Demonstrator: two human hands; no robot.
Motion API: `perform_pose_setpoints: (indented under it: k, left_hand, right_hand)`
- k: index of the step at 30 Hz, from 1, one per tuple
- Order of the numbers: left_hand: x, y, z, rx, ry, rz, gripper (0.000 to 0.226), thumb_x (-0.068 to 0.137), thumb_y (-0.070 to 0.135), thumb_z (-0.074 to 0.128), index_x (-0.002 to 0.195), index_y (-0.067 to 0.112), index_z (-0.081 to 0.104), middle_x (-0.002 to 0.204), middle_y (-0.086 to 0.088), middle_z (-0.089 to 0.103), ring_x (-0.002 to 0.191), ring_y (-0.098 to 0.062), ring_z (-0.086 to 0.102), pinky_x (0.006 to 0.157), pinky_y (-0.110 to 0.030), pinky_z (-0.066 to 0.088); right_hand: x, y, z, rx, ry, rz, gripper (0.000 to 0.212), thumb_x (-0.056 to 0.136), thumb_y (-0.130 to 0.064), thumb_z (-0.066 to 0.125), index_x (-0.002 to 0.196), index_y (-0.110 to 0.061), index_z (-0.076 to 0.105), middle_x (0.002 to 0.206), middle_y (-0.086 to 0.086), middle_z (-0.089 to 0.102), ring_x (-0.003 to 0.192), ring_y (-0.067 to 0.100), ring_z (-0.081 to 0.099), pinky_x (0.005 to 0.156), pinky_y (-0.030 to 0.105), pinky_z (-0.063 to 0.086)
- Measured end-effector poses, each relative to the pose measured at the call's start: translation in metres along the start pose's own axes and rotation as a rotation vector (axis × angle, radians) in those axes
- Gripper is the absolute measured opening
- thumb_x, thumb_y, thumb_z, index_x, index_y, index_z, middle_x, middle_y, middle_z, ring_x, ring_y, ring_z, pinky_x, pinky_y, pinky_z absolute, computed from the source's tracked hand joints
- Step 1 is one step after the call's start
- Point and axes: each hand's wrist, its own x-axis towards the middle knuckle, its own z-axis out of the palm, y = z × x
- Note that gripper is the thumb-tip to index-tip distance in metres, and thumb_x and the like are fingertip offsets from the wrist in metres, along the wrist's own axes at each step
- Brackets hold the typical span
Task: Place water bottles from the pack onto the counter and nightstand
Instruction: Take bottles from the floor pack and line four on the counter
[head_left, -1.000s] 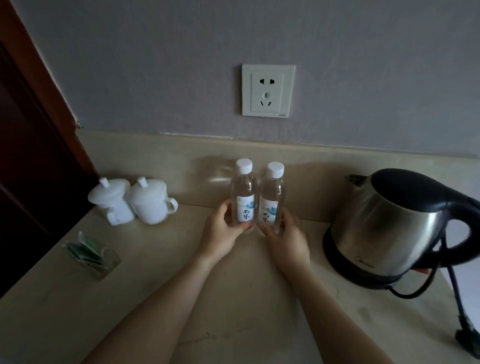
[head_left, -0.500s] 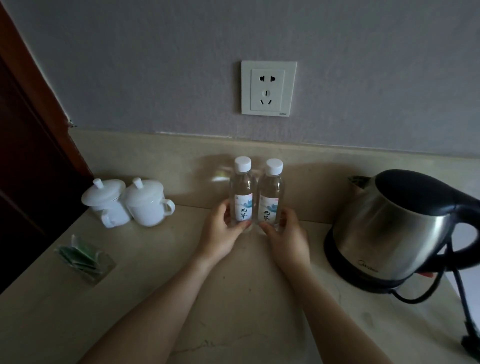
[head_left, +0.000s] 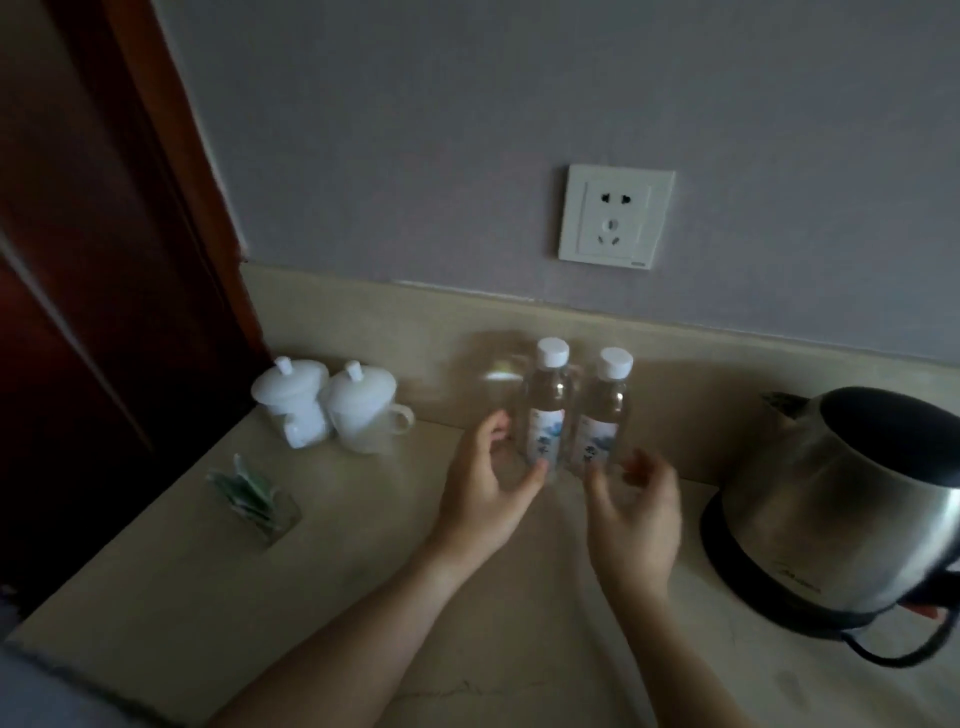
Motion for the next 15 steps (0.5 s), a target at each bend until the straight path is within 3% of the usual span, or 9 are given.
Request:
perform_pose_setpoints:
  k: [2,4,6,11,15]
  left_hand:
    - [-0.001,0.029,-0.043,0.065,0.122,0.192,0.043,0.080,0.037,0.072,0.119,0.024,0.061,0.107,0.012,0.066,0.096,-0.004,0.066,0.086,-0.025,0.055]
    - [0.002,0.059,-0.106,0.198,0.234,0.337,0.026,0.083,0.027,0.070,0.106,0.017,0.067,0.097,0.007,0.069,0.088,-0.010,0.067,0.079,-0.029,0.055]
    - [0.001,0.086,-0.182,0.340,0.340,0.369,0.020,0.083,0.026,0.069,0.098,0.012,0.070,0.092,0.003,0.070,0.084,-0.013,0.066,0.077,-0.027,0.053]
    - [-0.057,0.113,-0.371,0.643,0.583,0.224,0.013,0.080,0.020,0.074,0.089,0.012,0.071,0.084,0.005,0.068,0.073,-0.008,0.061,0.068,-0.020,0.050]
    - [-0.139,0.119,-0.493,0.767,0.738,0.058,0.011,0.078,0.029,0.072,0.085,0.022,0.070,0.080,0.014,0.065,0.073,-0.005,0.060,0.065,-0.014,0.045]
  right_hand:
    - [-0.012,-0.042,0.008,0.111,0.005,-0.106,0.028,0.080,-0.051,0.061,0.102,-0.038,0.052,0.088,-0.011,0.063,0.083,0.009,0.062,0.071,0.030,0.046]
    - [-0.023,-0.096,0.029,0.194,-0.148,-0.216,0.025,0.078,-0.049,0.061,0.098,-0.035,0.055,0.080,-0.013,0.063,0.078,0.001,0.060,0.068,0.021,0.043]
    - [-0.043,-0.156,0.058,0.266,-0.325,-0.335,0.026,0.078,-0.048,0.063,0.099,-0.034,0.057,0.079,-0.013,0.064,0.079,0.002,0.060,0.067,0.015,0.042]
    - [-0.142,-0.289,0.142,0.415,-0.650,-0.588,0.032,0.073,-0.053,0.061,0.096,-0.032,0.060,0.081,-0.011,0.066,0.076,0.006,0.063,0.065,0.024,0.048]
    - [-0.250,-0.372,0.196,0.477,-0.894,-0.738,0.033,0.073,-0.057,0.058,0.099,-0.037,0.057,0.081,-0.016,0.062,0.078,-0.002,0.061,0.064,0.019,0.046]
